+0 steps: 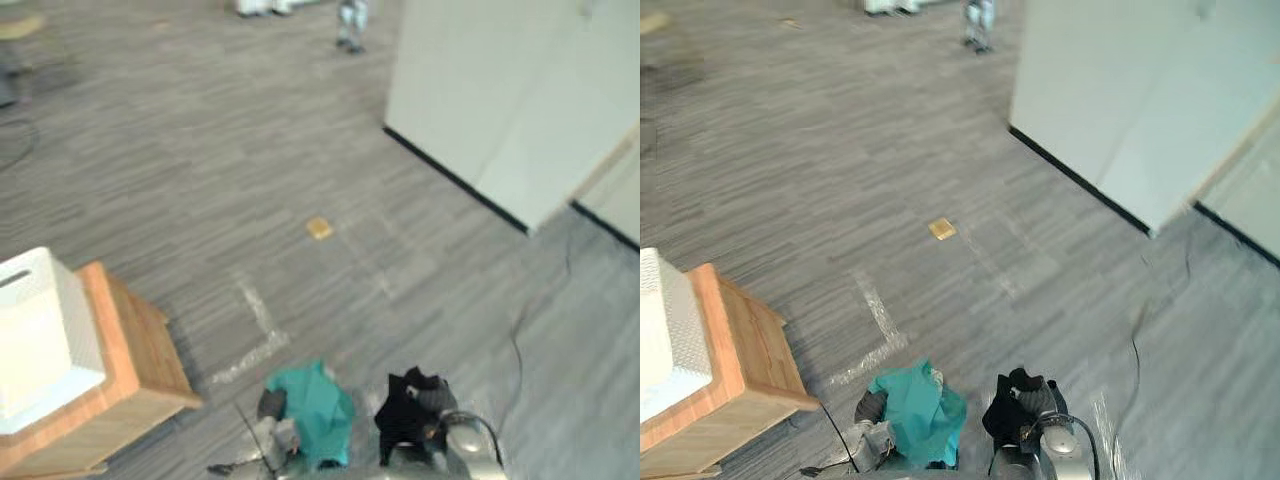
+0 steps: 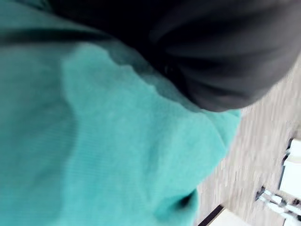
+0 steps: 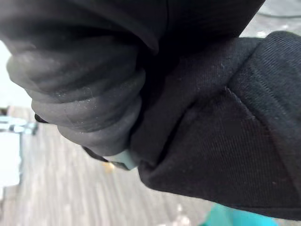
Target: Tidy the bed and pick cloth on bed and put in laundry
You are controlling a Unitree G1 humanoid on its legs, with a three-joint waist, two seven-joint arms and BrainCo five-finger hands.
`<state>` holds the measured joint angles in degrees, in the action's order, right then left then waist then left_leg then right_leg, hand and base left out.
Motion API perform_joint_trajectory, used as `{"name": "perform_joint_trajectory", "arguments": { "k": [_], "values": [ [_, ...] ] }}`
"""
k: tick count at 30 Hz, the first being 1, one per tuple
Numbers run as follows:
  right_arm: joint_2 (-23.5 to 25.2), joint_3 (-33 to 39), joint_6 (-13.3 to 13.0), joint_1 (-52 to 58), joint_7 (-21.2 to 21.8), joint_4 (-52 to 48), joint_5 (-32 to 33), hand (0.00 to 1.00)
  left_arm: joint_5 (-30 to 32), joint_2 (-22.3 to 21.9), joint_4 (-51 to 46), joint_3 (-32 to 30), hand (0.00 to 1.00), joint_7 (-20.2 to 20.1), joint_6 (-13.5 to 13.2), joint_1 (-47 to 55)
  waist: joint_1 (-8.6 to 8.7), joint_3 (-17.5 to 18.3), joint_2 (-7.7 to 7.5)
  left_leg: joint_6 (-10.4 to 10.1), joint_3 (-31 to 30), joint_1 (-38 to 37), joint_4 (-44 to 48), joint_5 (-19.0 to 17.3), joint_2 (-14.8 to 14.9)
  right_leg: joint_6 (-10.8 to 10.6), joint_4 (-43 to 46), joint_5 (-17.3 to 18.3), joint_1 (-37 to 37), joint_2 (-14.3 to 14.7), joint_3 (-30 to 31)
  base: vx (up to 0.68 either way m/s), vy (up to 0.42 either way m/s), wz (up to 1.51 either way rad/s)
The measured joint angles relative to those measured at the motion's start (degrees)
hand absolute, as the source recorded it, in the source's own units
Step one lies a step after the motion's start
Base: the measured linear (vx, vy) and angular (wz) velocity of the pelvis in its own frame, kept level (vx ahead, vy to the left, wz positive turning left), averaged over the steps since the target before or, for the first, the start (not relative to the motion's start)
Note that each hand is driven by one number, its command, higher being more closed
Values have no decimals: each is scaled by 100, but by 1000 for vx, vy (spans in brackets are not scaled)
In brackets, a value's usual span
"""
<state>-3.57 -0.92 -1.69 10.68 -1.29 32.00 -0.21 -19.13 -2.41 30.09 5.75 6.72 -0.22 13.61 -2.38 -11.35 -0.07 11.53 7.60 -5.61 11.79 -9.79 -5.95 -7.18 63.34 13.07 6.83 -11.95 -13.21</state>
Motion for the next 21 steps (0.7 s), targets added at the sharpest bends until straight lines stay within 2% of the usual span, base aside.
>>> {"name": "perform_joint_trajectory", "arguments": {
  "k": [1, 3, 4, 5, 7, 8, 9, 10, 11, 12, 13, 14, 16, 17, 18, 20, 21],
  "values": [
    [27, 46, -35, 30, 1, -85, 1, 100, 77, 71, 24, 38, 100, 0, 0, -43, 22, 7, -4, -196, -368, -150, -23, -60, 9, -2, -522, 103, 418, -57, 87, 550, -107, 153],
    [48, 158, -43, 34, -1, -131, 5, 100, 182, 105, 61, 44, 100, 12, 5, -129, 21, -19, 32, -473, -762, -294, -33, -221, 75, -19, -1512, 184, 834, 33, 388, 504, -211, 139],
    [55, 267, -43, 26, -6, -130, 17, 100, 251, 104, 117, 44, 100, 90, 6, -180, 28, -45, 97, -735, -1133, -424, -20, -379, 207, -11, -2938, 83, 1031, 202, 834, 572, -319, 136],
    [70, 334, -42, 6, -9, -130, 23, 100, 293, 102, 137, 44, 100, 106, 5, -196, 39, -42, 101, -839, -1243, -462, 0, -441, 260, -9, -3469, -73, 1077, 263, 1065, 559, -390, 144],
    [100, 460, -33, 52, -108, -126, 32, 100, 412, 125, 164, 14, 100, 114, 4, -176, 158, -36, 149, -1245, -1534, -643, 23, -692, 491, -122, -5070, -866, 1046, 373, 1820, 542, -478, 159],
    [146, 442, -22, 156, -141, -126, 29, 100, 424, 217, 159, 13, 100, 112, -3, -43, 171, 20, 51, -1424, -1686, -859, 107, -954, 605, -47, -5088, -1192, 1069, 342, 1955, 512, -519, 154],
    [180, 424, -22, 204, -137, -126, 29, 100, 437, 265, 142, 9, 100, 111, -3, 30, 174, 76, -35, -1444, -1749, -893, 201, -1054, 616, -40, -4962, -1186, 1070, 316, 1934, 404, -473, 155],
    [199, 368, -7, 266, -126, -115, 29, 100, 518, 255, 174, -69, 100, 108, 5, 125, 194, 164, -26, -1519, -1872, -857, 617, -1236, 725, -320, -4394, -1682, 1128, 366, 1818, 484, -609, 120],
    [72, 292, 7, 259, -119, -131, 29, 100, 524, 55, 141, -207, 100, 110, 3, 212, 142, 232, 310, -1677, -1769, -369, 1863, -1176, 1138, -11, -4121, -1303, 994, 631, 1449, 463, -576, 111],
    [19, 274, 5, 203, -110, -141, 31, 100, 523, -24, 99, -244, 100, 108, -13, 284, 145, 201, 393, -1685, -1744, -56, 2490, -986, 1295, 81, -4173, -1239, 873, 727, 1301, 436, -539, 70],
    [-26, 261, 3, 83, -111, -161, 37, 100, 514, -81, 112, -269, 100, 98, -4, 332, 137, 127, 582, -1605, -1518, 468, 3527, -295, 1618, 247, -4373, -1177, 522, 934, 1081, 359, -470, 49],
    [-21, 212, 1, 0, -116, -159, 74, 100, 507, -80, 49, -278, 100, 81, -28, 343, 111, 91, 636, -1514, -1035, 877, 4453, -245, 1951, 418, -4736, -1186, 39, 1084, 920, 342, -468, 42],
    [5, 140, -47, -24, -106, -168, 91, 100, 515, -83, -81, -288, 100, 61, -32, 336, 15, 67, 532, -1425, -377, 1161, 4957, -312, 2025, 552, -5237, -1198, -548, 1086, 838, 305, -416, 19],
    [1, 134, -74, -72, -104, -170, 111, 100, 515, -82, -146, -262, 100, -29, -38, 331, -28, 63, 511, -1445, 22, 1406, 4962, -331, 1942, 576, -5558, -1155, -885, 1096, 809, 262, -335, 8],
    [-2, 136, -71, -75, -104, -162, 130, 100, 517, -83, -157, -257, 100, -52, -43, 327, -25, 62, 514, -1446, 169, 1532, 4874, -331, 1911, 591, -5651, -1148, -975, 1097, 759, 295, -328, 18],
    [-1, 137, -53, -54, -96, -134, 143, 100, 523, -82, -267, -249, 100, -89, -40, 329, -24, 60, 510, -1446, 730, 1824, 4296, -332, 1882, 615, -5916, -1131, -1163, 1096, 528, 217, -149, 40],
    [0, 137, -27, -46, -89, -115, 141, 100, 529, -82, -335, -242, 100, -155, -37, 323, -26, 44, 488, -1435, 1278, 1935, 3640, -338, 1872, 616, -6117, -1108, -1312, 1095, 336, 269, -111, 73]
  ]
}}
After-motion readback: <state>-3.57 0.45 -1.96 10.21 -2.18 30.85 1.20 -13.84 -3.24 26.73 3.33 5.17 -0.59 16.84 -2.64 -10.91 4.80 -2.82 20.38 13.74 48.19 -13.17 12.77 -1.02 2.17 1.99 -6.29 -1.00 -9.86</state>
